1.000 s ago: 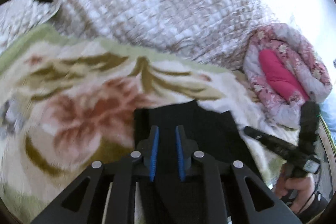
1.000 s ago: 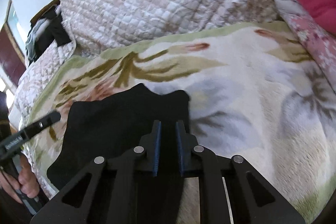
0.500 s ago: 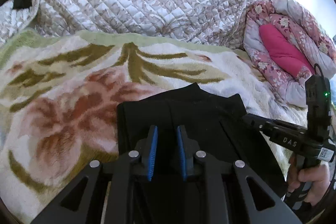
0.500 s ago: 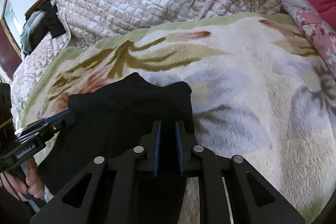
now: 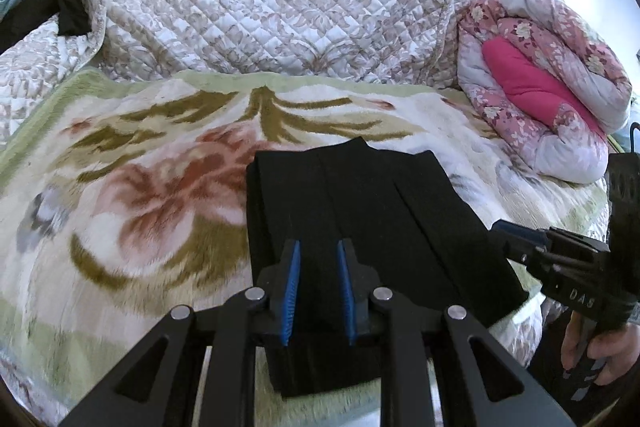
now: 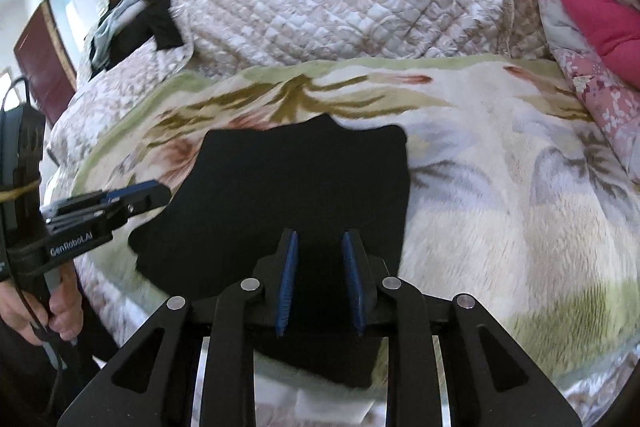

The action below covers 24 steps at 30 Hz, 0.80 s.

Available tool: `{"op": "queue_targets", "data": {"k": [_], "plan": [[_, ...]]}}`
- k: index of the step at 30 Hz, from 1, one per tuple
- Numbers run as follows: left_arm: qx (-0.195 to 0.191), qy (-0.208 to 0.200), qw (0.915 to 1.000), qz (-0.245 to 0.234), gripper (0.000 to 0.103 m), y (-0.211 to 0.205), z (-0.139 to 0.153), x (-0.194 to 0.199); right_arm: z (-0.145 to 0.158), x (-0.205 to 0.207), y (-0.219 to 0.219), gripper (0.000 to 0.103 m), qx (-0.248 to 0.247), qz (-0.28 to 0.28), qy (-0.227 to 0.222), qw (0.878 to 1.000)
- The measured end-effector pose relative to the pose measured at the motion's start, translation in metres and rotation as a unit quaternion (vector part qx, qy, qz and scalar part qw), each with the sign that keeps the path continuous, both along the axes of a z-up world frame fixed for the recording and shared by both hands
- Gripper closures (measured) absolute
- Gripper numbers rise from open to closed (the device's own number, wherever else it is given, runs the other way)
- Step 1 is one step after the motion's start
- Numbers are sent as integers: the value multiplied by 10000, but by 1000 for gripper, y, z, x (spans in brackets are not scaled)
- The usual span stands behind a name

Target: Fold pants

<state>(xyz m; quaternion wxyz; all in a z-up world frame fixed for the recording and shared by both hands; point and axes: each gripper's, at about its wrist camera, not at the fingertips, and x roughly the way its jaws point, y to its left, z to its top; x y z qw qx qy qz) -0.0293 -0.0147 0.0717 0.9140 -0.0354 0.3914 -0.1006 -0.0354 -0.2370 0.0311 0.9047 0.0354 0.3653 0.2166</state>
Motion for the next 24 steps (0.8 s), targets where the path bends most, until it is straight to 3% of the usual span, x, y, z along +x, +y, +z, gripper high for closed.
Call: {"op": "queue_targets", "data": {"k": [4,7,12,20,24], "plan": [[80,21,10000,-39,82,-3,-3,-14,-8,-8,6,79,-97,135,84,9998],[218,140,9996,-52,81,-6,-14,-18,-19,-5,12,70,-209,264,250,9991],[445,76,9990,-62,79,-10,-21,-21,-23,-9,15,68,-321,342,68,9989],[295,119,9995,77,74,-4,-26,-20,-23,-8,14,67,-239,334,98,9991],[145,202,9996,132,72,5,-23,-17,-13,-6,2,62,-89,137,167,9997]]}}
